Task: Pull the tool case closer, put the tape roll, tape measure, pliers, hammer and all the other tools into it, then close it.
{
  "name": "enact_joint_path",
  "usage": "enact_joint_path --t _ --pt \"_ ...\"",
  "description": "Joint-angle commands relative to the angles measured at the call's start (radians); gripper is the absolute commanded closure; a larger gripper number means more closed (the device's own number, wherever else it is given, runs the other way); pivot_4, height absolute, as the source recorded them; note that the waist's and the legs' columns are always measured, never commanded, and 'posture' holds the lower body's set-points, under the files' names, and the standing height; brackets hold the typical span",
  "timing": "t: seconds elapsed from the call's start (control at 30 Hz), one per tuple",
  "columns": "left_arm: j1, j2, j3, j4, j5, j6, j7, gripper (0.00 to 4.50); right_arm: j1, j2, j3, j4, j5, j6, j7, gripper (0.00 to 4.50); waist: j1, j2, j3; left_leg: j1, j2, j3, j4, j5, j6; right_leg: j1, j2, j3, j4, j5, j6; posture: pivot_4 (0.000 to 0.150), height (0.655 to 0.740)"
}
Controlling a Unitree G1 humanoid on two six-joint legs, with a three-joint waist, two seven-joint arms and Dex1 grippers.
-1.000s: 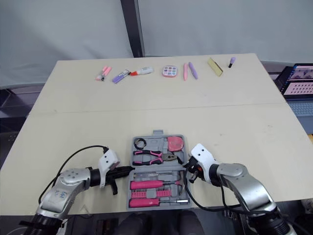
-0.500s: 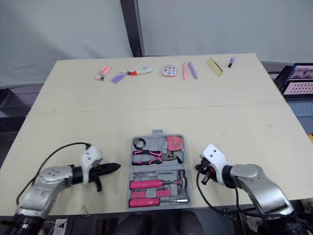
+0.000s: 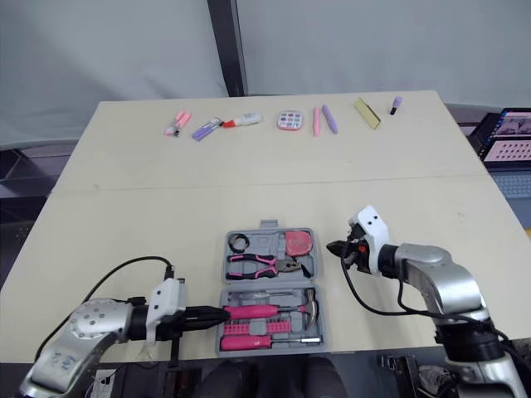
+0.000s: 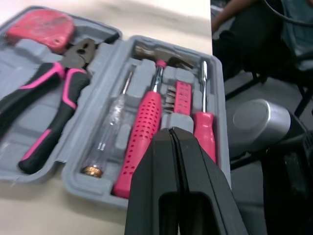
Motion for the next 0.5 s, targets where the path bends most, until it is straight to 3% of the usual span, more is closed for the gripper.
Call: enact_joint_path --t 0.03,0.27,0.5 --pt "-0.004 -0.021 -0.049 0.027 0.034 -0.06 0.012 4.5 -0.049 0.019 -0.014 0.04 0.039 0.025 0.021 3.52 0.0 0.0 0.0 0.0 0.0 0.0 0.0 0.0 0.0 0.0 0.0 0.0 0.0 0.0 0.0 0.15 0.74" --pt "-0.011 -0.086 -0.111 0.14 0.094 -0.176 0.055 4.5 -0.173 0.074 -0.034 0.209 0.086 0.112 0.022 0.12 -0.001 0.0 0.0 0.0 0.0 0.0 0.001 0.0 0.0 -0.001 0.0 0.0 0.002 0.0 0.0 0.15 0.74" --pt "-0.015 -0.106 -0.141 0.221 0.129 -0.23 0.073 4.5 -0.227 0.104 -0.047 0.316 0.1 0.134 0.027 0.05 -0.002 0.001 0.0 0.0 0.0 0.0 0.001 0.0 0.0 -0.002 0.0 0.0 0.003 0.0 0.0 0.15 0.74"
